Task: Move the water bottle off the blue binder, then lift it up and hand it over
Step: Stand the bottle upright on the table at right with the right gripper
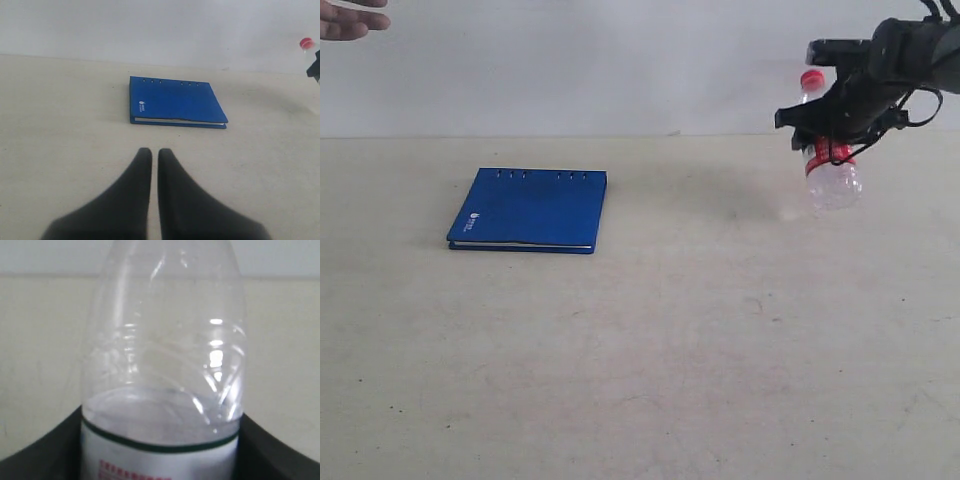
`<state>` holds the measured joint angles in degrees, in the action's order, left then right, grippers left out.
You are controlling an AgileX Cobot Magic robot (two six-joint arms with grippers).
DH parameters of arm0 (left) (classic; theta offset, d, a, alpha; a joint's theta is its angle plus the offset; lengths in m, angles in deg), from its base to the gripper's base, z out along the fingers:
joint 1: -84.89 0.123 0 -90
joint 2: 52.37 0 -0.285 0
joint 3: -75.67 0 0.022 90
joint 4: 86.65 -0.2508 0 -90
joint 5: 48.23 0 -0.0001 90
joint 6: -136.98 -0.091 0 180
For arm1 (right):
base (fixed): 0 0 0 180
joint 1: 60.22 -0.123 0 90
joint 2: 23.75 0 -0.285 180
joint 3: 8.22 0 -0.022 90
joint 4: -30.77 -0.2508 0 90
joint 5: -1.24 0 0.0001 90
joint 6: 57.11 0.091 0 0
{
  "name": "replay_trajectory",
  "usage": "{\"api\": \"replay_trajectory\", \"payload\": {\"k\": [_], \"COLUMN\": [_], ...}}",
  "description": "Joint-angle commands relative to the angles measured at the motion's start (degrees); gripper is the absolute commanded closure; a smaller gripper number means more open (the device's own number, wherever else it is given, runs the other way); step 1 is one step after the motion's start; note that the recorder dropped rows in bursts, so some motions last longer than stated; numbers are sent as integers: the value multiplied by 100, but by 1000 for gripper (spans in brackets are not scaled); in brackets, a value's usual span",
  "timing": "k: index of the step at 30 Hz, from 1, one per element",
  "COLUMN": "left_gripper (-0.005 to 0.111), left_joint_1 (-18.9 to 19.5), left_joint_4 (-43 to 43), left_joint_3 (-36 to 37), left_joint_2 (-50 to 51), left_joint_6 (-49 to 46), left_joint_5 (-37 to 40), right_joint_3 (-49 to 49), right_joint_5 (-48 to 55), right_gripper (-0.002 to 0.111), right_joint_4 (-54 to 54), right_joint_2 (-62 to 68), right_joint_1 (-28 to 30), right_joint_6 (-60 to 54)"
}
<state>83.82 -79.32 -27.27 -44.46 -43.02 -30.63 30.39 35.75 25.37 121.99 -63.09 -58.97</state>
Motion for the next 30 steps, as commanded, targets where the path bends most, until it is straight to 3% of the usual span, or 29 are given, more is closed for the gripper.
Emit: {"api": "replay_trajectory", "payload": {"k": [1, 7, 9, 13, 22, 30], "left_gripper": [102, 102, 102, 102, 102, 102], "left_joint_1": [-11, -11, -11, -11, -11, -11], "left_joint_4": [44, 44, 44, 44, 44, 44], "left_joint_3": [16, 16, 16, 16, 16, 16], "left_joint_2": [-12, -12, -12, -12, -12, -12], "left_joint_6": [0, 0, 0, 0, 0, 0], "left_joint_5": [-86, -86, -86, -86, -86, -86], "right_joint_3": [-229, -1889, -2415, -3326, -3307, -2796], "right_joint_5": [-1636, -5485, -6362, -7532, -7592, -7304], "right_gripper": [108, 108, 108, 108, 106, 55], "right_joint_4": [-28, -56, -401, -1081, -1081, -1381], "right_joint_2": [-440, -916, -1003, -1067, -445, -132], "right_joint_1": [-62, -354, -422, -583, -570, -570], "right_joint_6": [28, -37, -192, -1641, -2117, -2040]}}
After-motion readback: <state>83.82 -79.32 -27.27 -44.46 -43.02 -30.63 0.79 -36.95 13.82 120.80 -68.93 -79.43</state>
